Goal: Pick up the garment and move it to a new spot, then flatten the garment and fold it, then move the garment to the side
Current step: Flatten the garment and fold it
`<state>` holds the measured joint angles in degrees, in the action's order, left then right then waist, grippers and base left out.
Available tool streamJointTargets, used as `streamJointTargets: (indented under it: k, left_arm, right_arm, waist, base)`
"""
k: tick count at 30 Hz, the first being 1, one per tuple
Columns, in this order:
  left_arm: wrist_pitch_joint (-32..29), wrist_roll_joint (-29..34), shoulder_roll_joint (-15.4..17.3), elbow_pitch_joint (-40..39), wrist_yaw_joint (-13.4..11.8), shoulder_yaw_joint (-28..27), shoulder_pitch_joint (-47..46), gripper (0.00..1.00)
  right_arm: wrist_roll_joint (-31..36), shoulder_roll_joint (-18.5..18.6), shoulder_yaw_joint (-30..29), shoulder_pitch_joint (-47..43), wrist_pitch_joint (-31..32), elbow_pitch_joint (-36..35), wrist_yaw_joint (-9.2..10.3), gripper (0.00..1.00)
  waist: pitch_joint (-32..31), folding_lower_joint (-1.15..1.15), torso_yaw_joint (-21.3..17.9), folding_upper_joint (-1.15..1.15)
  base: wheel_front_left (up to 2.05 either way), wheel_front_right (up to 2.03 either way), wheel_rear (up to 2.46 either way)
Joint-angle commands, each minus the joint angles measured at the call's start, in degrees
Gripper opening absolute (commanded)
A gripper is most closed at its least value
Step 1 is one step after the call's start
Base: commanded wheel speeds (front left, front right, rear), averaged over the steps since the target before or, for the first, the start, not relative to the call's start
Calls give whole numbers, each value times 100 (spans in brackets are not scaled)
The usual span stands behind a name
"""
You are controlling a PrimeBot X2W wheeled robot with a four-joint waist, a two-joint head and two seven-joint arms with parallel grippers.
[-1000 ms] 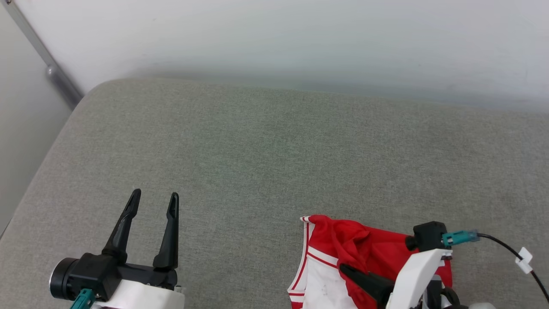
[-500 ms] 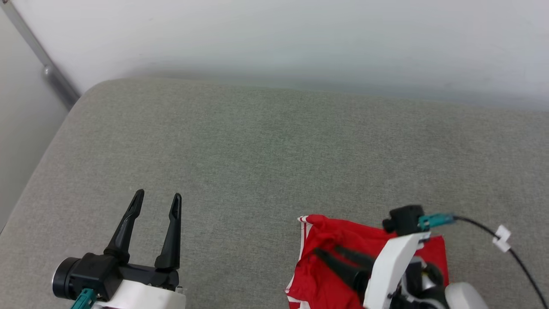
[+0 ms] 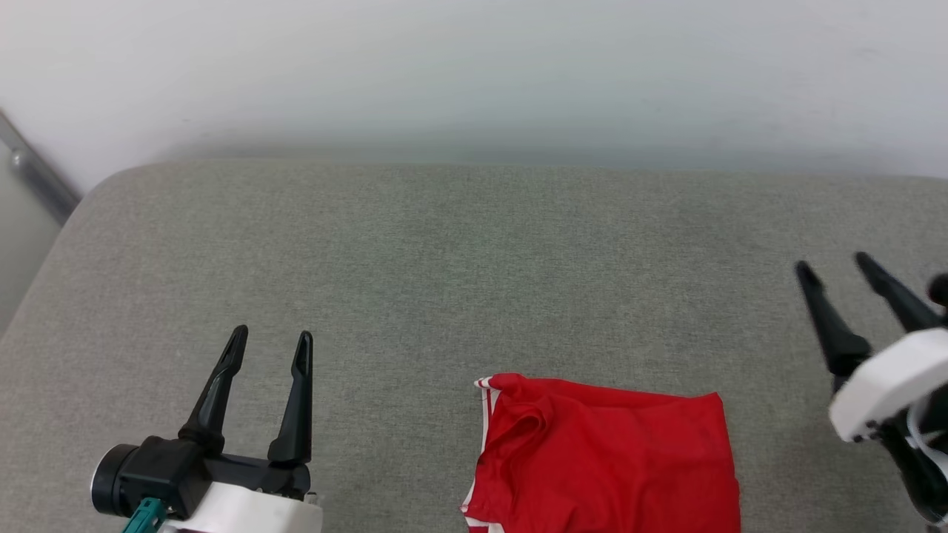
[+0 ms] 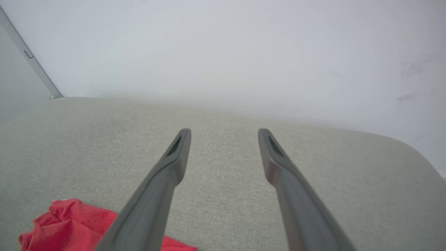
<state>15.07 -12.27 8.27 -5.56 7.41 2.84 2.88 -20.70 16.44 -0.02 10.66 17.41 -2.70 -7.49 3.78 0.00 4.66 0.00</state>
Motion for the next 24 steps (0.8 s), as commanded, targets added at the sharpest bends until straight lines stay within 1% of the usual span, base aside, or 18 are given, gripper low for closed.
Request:
streamJointTargets:
  k: [1, 3, 4, 9, 11, 13, 16, 18, 24]
  left_arm:
    - [12, 10, -29, -19, 9, -6, -14, 100]
    - [12, 12, -37, -26, 9, 3, -5, 100]
    - [12, 7, -42, -24, 9, 13, -2, 100]
    - [12, -38, -99, -24, 9, 40, 61, 100]
    - [12, -33, -107, -23, 9, 66, 103, 100]
    - [12, -25, -114, -21, 9, 90, 128, 100]
    - [12, -17, -121, -13, 9, 110, 134, 100]
    - [12, -86, -162, -21, 9, 102, 131, 100]
    - [12, -42, -137, 16, 9, 157, 157, 100]
  right_arm:
    - [124, 100, -113, -189, -250, -65, 1, 100]
    - [250, 151, -322, -382, -620, -171, 1, 100]
    - [332, 112, -439, -523, -775, -223, 1, 100]
    - [568, -301, -819, -1080, -1477, -701, 1, 100]
    - [641, -475, -848, -1272, -1719, -852, 1, 100]
    - [698, -544, -848, -1381, -1939, -945, 1, 100]
    - [776, -651, -772, -1536, -2140, -911, 1, 100]
    - [799, -660, -715, -1574, -2232, -856, 1, 100]
    - [828, -719, -680, -1565, -2358, -712, 1, 100]
  waist:
    - [3, 0, -39, 0]
    - [22, 0, -66, 0]
    - [27, 0, -76, 0]
    - [64, 0, -89, 0]
    - [73, 0, -86, 0]
    - [76, 0, -78, 0]
    - [73, 0, -71, 0]
    - [65, 0, -65, 0]
    - [33, 0, -54, 0]
  base:
    - [0, 0, 0]
    - [0, 0, 0]
    - [0, 0, 0]
    - [0, 0, 0]
    - [0, 0, 0]
    - [0, 0, 0]
    - [0, 0, 0]
    - [0, 0, 0]
    - [0, 0, 0]
